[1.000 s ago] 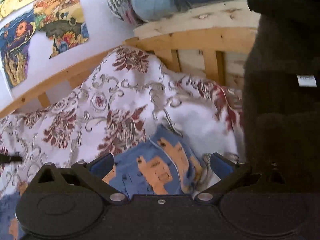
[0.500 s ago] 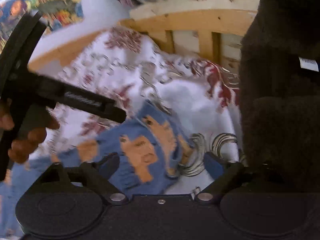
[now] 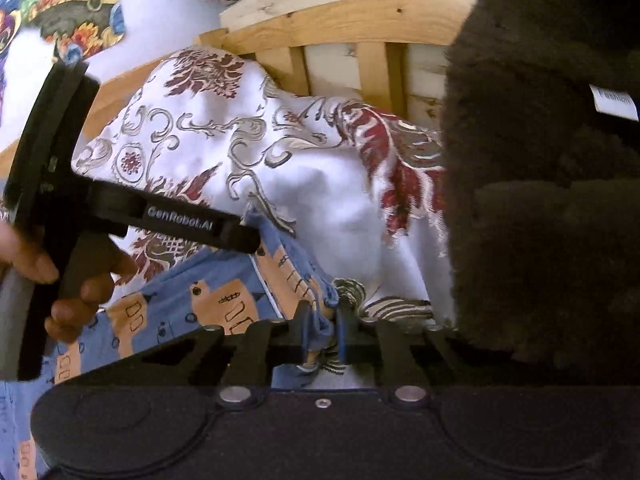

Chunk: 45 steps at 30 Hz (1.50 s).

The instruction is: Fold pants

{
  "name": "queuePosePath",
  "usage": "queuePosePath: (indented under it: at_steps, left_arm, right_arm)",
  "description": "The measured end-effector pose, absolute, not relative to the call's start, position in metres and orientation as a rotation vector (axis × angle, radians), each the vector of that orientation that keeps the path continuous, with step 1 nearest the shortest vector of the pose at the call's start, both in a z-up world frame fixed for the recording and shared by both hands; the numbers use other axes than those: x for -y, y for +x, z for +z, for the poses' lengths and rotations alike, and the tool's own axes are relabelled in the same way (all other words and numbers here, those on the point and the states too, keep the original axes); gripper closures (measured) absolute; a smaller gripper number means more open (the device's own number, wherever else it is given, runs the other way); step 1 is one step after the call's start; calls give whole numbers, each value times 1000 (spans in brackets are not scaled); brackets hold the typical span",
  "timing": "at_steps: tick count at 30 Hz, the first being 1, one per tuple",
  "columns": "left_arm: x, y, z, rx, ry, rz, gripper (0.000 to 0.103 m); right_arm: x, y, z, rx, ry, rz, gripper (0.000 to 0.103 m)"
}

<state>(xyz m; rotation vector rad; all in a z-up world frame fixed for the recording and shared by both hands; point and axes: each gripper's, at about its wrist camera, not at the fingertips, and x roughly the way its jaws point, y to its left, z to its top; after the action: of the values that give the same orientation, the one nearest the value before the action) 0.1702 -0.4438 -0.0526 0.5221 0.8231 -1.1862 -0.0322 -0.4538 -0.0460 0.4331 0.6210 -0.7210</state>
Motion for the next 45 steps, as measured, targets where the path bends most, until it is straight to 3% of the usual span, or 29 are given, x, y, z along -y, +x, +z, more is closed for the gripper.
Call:
queuePosePath:
  at_steps: [11, 22, 32, 38, 41, 43, 45]
  left_arm:
    - [428, 168, -39, -902, 431, -1134, 0]
    - [454, 187, -19, -1415, 157, -1059, 0]
    - [476, 170, -20, -1431, 268, -842, 4]
    - [483, 156, -12, -1454, 259, -817, 28]
    - [490, 151, -9, -1438, 301, -799, 47]
    - [498, 145, -7, -1409, 373, -759, 67]
    - [502, 141, -4, -1367, 431, -724, 73]
  right_arm:
    - [441, -32, -40, -610, 376, -705, 91]
    - [411, -23, -36, -667, 223, -595, 91]
    - [394, -8, -37, -729, 128, -495, 91]
    - [394, -6, -37, -743, 122, -477, 91]
    - [393, -5, -38, -750, 115, -466, 91]
    - [392, -2, -40, -754, 110, -460, 91]
    - [391, -1, -41, -756, 106, -454, 91]
